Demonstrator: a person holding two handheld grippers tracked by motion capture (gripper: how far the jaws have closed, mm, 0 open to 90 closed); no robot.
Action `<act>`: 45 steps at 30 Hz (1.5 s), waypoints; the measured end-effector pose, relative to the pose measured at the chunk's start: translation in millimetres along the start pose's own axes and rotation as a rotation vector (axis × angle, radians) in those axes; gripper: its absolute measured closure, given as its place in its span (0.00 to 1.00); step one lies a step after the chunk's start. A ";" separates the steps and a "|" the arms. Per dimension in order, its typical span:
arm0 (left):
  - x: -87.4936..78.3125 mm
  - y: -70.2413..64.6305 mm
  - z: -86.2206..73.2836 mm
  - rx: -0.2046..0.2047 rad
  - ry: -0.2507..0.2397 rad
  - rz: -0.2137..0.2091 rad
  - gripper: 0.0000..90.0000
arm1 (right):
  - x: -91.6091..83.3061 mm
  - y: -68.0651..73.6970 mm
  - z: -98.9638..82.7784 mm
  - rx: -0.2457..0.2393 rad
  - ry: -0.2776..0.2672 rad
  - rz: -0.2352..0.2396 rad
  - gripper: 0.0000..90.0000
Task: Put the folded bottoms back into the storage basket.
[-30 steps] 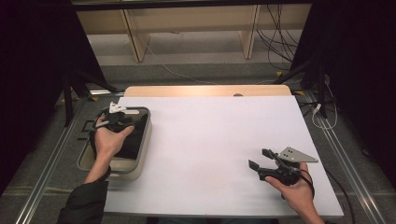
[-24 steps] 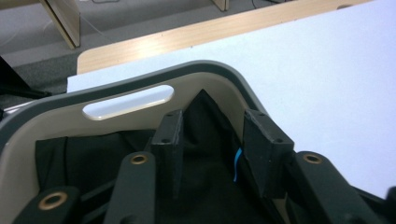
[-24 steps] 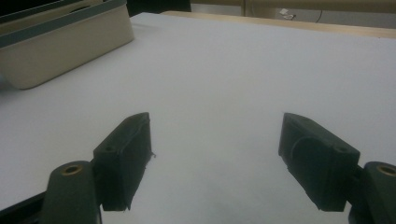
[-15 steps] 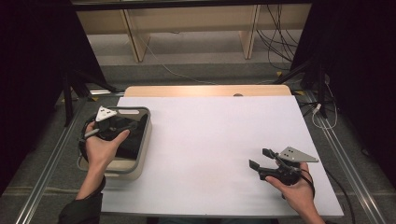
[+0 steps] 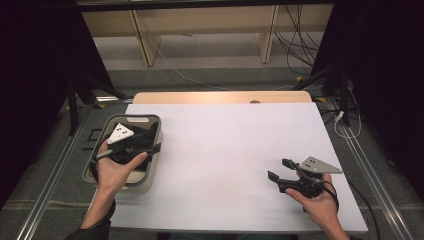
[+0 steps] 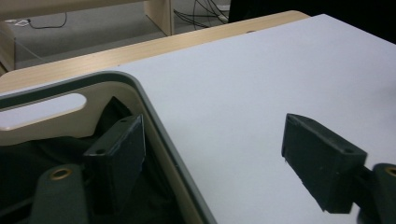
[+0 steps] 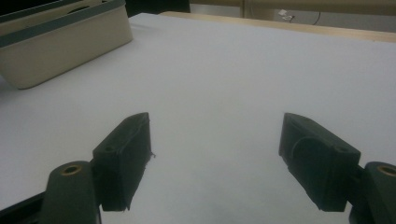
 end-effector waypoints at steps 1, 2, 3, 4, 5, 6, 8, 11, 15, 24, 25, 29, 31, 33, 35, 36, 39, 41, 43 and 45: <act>0.0 -1.9 -0.3 0.004 -0.002 -0.005 0.23 | 0.0 0.0 0.0 0.000 0.000 0.000 0.29; 0.1 -6.2 -0.6 0.013 -0.005 -0.020 0.21 | -0.4 -0.5 0.3 -0.003 0.001 -0.003 0.29; 0.1 -6.2 -0.6 0.013 -0.005 -0.020 0.20 | -0.6 -0.6 0.4 -0.002 0.002 -0.003 0.29; 0.5 -9.8 -0.8 0.019 -0.006 -0.029 0.19 | -0.6 -0.9 0.5 -0.004 -0.001 -0.003 0.29; 0.5 -9.8 -0.8 0.019 -0.006 -0.029 0.19 | -0.6 -0.9 0.5 -0.004 -0.001 -0.003 0.29; 1.2 -14.7 -0.8 0.031 -0.007 -0.036 0.18 | -0.9 -1.2 0.5 -0.004 0.004 -0.004 0.29; 1.4 -18.1 -0.8 0.038 -0.004 -0.044 0.18 | -1.0 -1.3 0.7 -0.006 0.002 0.000 0.29; 1.8 -22.7 -1.7 0.049 -0.009 -0.052 0.17 | -1.5 -1.0 1.0 -0.004 0.003 0.001 0.29; 1.6 -31.6 -3.5 0.077 -0.002 -0.068 0.17 | -2.7 -1.5 1.4 -0.005 0.009 -0.003 0.29; 1.1 -51.2 -14.8 0.124 -0.026 -0.121 0.13 | -4.6 -2.1 -0.3 -0.015 0.010 -0.003 0.29; 1.2 -53.5 -17.0 0.128 -0.027 -0.126 0.12 | -4.9 -1.8 -0.4 -0.012 0.011 -0.001 0.29; 1.0 -60.4 -25.5 0.141 -0.043 -0.140 0.11 | -4.2 -2.3 -1.4 -0.015 0.013 0.001 0.29; 0.6 -63.1 -28.8 0.141 -0.056 -0.145 0.10 | -3.8 -2.0 -1.9 -0.013 0.017 -0.001 0.29; 0.6 -65.0 -31.7 0.147 -0.062 -0.147 0.10 | -3.7 -1.7 -2.1 -0.015 0.019 0.000 0.29; 1.3 -66.8 -34.5 0.144 -0.068 -0.154 0.10 | -3.0 -2.0 -2.4 -0.021 0.013 0.001 0.29; 1.9 -68.1 -35.8 0.144 -0.070 -0.156 0.10 | -2.7 -1.7 -2.8 -0.016 0.013 0.004 0.29; 3.8 -71.4 -39.0 0.146 -0.076 -0.164 0.10 | -2.2 -1.7 -3.9 -0.015 0.014 0.005 0.29; 5.1 -73.0 -40.6 0.149 -0.080 -0.168 0.10 | -1.8 -1.4 -4.8 -0.010 0.020 0.006 0.29; 6.3 -73.7 -41.3 0.151 -0.075 -0.170 0.10 | -0.6 -2.0 -5.6 -0.012 0.017 0.007 0.29; 7.0 -74.8 -41.4 0.150 -0.081 -0.173 0.10 | -0.1 -2.5 -6.1 -0.012 0.017 0.005 0.29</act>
Point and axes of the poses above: each handheld gripper's, and its own axes: x roughly forward along the jaws, z roughly out of its top, y roughly to its left, the point moved 1 cm from there along x, roughly forward along the jaws, and after that the axes turned 7 degrees about x, right-handed, at the moved point
